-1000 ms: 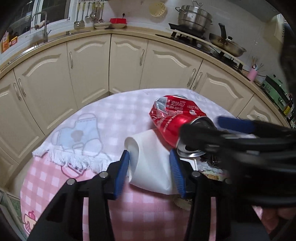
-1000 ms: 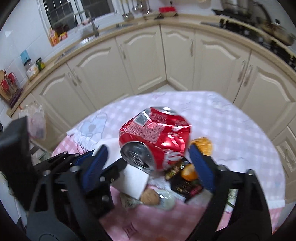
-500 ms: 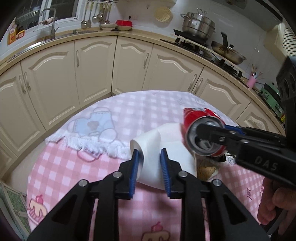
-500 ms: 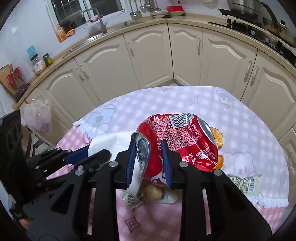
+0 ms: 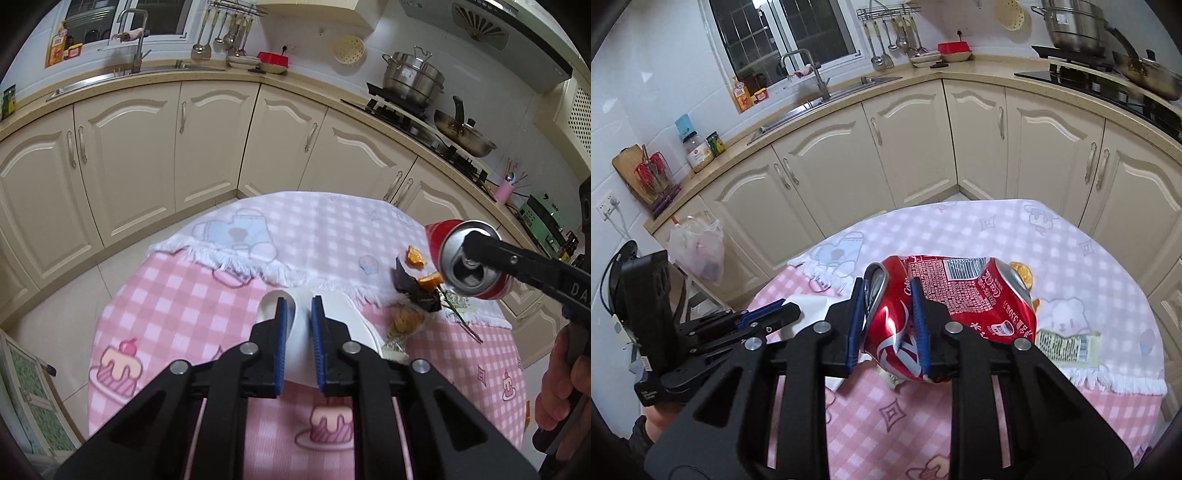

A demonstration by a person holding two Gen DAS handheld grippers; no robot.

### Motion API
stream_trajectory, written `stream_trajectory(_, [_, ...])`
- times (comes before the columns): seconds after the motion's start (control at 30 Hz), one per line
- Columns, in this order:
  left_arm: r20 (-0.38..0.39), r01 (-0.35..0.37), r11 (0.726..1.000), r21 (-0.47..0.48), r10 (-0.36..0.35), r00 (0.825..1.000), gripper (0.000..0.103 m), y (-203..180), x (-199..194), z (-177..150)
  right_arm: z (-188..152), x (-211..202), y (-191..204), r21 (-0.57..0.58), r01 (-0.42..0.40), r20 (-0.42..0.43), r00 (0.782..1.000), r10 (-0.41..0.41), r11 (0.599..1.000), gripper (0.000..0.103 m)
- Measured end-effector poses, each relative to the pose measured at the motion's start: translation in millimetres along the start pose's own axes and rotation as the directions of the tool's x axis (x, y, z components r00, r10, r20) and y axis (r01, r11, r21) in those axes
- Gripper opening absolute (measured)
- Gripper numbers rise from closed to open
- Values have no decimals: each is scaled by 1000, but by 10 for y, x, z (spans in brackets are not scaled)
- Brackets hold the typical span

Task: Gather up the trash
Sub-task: 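Grasp the white tissue with the left gripper while the right grasps the crushed red can, then carry the tissue and red can to the blue bin and release both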

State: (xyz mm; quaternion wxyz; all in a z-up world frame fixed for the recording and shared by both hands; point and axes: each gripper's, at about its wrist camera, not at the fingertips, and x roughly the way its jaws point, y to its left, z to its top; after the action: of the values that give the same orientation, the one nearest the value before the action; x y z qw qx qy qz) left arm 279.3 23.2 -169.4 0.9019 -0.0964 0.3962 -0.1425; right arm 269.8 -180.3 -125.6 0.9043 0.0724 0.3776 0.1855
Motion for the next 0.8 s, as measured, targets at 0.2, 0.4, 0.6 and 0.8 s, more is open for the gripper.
stream_trajectory(0.2, [6,23,1000,-9,-23,1000,10,-3,-146,-102,-122,-297,70,-8,10,33,999,-10,1000,24])
stream_trajectory(0.4, [29,39,999,12,-39,999,8,-117,-353,-199,-238,-593,42,-6,30,60,998,-29,1000,24])
stream_trajectory(0.6, [-2,-10,999,39,10,1000,8,-194,-370,-384,-440,-746,-46,7,48,56,997,-49,999,24])
stream_trajectory(0.8, [-44,-86,995,44,88,995,83,-78,-362,-792,-678,-761,-80,6,45,30,999,-45,999,24])
